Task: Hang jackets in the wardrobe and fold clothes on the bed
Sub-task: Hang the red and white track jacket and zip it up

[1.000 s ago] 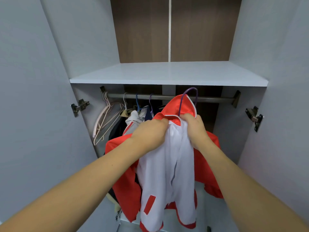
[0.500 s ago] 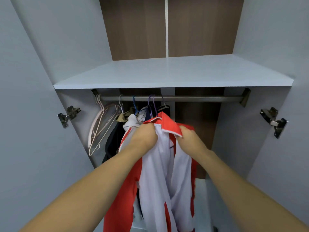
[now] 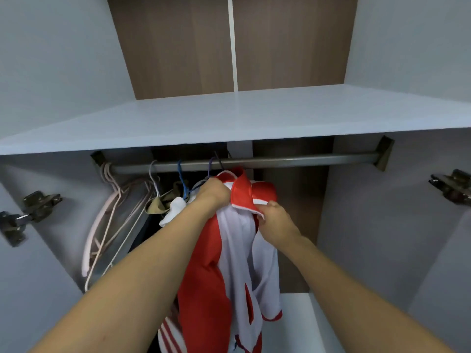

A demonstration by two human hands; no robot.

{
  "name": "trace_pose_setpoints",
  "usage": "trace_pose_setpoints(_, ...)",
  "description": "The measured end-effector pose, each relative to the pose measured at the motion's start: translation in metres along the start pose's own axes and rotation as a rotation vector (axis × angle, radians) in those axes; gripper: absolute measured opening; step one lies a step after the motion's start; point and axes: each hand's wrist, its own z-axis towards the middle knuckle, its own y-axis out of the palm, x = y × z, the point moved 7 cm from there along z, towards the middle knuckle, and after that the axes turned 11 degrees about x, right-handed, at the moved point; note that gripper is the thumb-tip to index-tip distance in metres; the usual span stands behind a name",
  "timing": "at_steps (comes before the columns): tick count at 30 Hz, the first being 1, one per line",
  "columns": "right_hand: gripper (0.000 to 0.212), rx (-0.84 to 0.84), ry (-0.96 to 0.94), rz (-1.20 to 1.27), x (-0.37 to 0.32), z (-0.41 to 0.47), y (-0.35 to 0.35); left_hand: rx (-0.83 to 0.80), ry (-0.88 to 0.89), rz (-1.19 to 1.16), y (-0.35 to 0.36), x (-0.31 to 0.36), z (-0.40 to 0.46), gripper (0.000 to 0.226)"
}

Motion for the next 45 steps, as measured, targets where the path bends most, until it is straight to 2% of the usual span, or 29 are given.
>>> trace_pose_setpoints(2, 0.043, -0.022, -0.011, -0.015, 0.013, 0.005, 0.026, -0.036, 0.046, 0.08, 0.026, -0.006, 0.01, 0.033)
trace_pose_setpoints(5, 0.048, -0.035, -0.045, -0.052, 0.038, 0.003, 0.068, 0.037, 0.168, 0.204, 0.063, -0.019, 0.016, 0.03)
trace_pose_setpoints(8, 0.06, 0.004, -0.056, -0.075, 0.065, 0.0, 0.103, 0.247, 0.258, 0.204, 0.078, -0.027, 0.009, 0.025)
trace_pose_setpoints(12, 0.072, 0.207, -0.128, -0.017, 0.086, 0.002, 0.135, 0.555, 0.377, 0.272, 0.084, -0.029, -0.008, 0.025)
trace_pose_setpoints(16, 0.073, 0.442, -0.175, 0.167, 0.117, -0.004, 0.163, 0.931, 0.587, 0.69, 0.11, -0.036, -0.026, 0.03)
trace_pose_setpoints(19, 0.064, 0.552, -0.117, 0.342, 0.144, -0.009, 0.189, 1.188, 0.655, 0.857, 0.133, -0.058, -0.041, 0.047)
trace_pose_setpoints(20, 0.06, 0.583, -0.083, 0.404, 0.154, -0.01, 0.199, 1.217, 0.657, 0.879, 0.142, -0.066, -0.044, 0.051)
trace_pose_setpoints(24, 0.041, 0.557, 0.06, 0.492, 0.192, -0.02, 0.247, 1.107, 0.774, 0.783, 0.192, -0.094, -0.054, 0.062)
trace_pose_setpoints(26, 0.025, 0.505, 0.107, 0.487, 0.21, -0.027, 0.271, 1.063, 0.805, 0.803, 0.222, -0.11, -0.062, 0.065)
trace_pose_setpoints(28, 0.018, 0.465, 0.12, 0.475, 0.225, -0.033, 0.292, 1.016, 0.83, 0.811, 0.251, -0.127, -0.069, 0.065)
trace_pose_setpoints(33, 0.021, 0.482, 0.125, 0.38, 0.26, -0.046, 0.321, 0.858, 0.94, 0.866, 0.32, -0.163, -0.083, 0.057)
trace_pose_setpoints(36, 0.032, 0.407, 0.15, 0.468, 0.28, -0.065, 0.338, 0.712, 0.972, 0.909, 0.363, -0.187, -0.091, 0.056)
trace_pose_setpoints(40, 0.036, 0.327, 0.203, 0.517, 0.304, -0.108, 0.351, 0.527, 0.928, 0.925, 0.416, -0.22, -0.11, 0.055)
trace_pose_setpoints(43, 0.023, 0.267, 0.246, 0.593, 0.318, -0.14, 0.354, 0.355, 0.885, 0.856, 0.459, -0.249, -0.124, 0.044)
trace_pose_setpoints(45, 0.021, 0.229, 0.287, 0.624, 0.324, -0.164, 0.358, 0.322, 0.829, 0.823, 0.477, -0.265, -0.133, 0.044)
